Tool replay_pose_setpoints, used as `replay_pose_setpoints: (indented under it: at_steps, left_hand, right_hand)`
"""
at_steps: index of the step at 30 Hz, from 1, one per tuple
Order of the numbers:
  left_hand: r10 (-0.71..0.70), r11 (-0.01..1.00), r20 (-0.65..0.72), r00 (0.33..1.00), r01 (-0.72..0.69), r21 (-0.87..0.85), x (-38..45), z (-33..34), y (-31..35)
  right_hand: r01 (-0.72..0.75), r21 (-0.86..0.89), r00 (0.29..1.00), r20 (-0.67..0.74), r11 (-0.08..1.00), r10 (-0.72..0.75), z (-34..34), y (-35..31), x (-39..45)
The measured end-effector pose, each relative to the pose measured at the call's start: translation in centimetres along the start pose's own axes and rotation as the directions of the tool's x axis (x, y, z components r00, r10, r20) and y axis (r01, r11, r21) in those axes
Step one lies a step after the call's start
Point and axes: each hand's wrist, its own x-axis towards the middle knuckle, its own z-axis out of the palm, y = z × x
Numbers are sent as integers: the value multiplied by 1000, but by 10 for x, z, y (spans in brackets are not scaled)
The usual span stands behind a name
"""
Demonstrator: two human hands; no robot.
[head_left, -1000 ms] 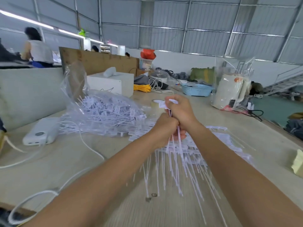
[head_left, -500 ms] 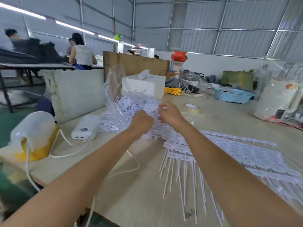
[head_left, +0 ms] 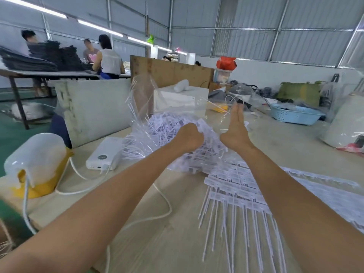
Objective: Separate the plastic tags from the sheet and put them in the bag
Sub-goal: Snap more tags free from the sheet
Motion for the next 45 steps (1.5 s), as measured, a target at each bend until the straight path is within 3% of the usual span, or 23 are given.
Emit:
replay_pose_setpoints:
  at_steps: [5,10,14,20,25,29,33,38,45]
  left_hand:
    - [-111,988,-97,989,120,94,33,-6,-21]
    - [-58,917,-262,963,156,368,44,0,-25]
    - [-90,625,-203,975,214,751,34,9,-26]
    - [-63,372,-137,989,150,916,10,10,17]
    - [127,528,176,976,-217,821,-35,45,80]
    - [239,597,450,861,-495,631,-72,93,106]
    - [277,613,620,734,-632,475,-87,127,111]
    - [289,707,615,734,-597,380,-80,136,111]
    - [405,782,461,790,-560,274,-74,139,97]
  right_hand:
    - [-11,-106,999,36,994,15,-9,14,-5]
    - [12,-169,993,119,986,8,-2,21,-18]
    - [76,-217,981,189,973,-34,1,19,-27]
    - [123,-215,973,219,969,-75,-14,12,-38]
    - [109,-162,993,62,981,-100,-56,25,-63]
    - [28,-186,1000,9,982,-27,-96,65,-106]
    - [-22,-272,1000,-7,962,21,-126,108,-153]
    - [-147,-131,989,12,980,150,-138,137,-185]
    - [-124,-35,989,83,992,127,-132,145,-190]
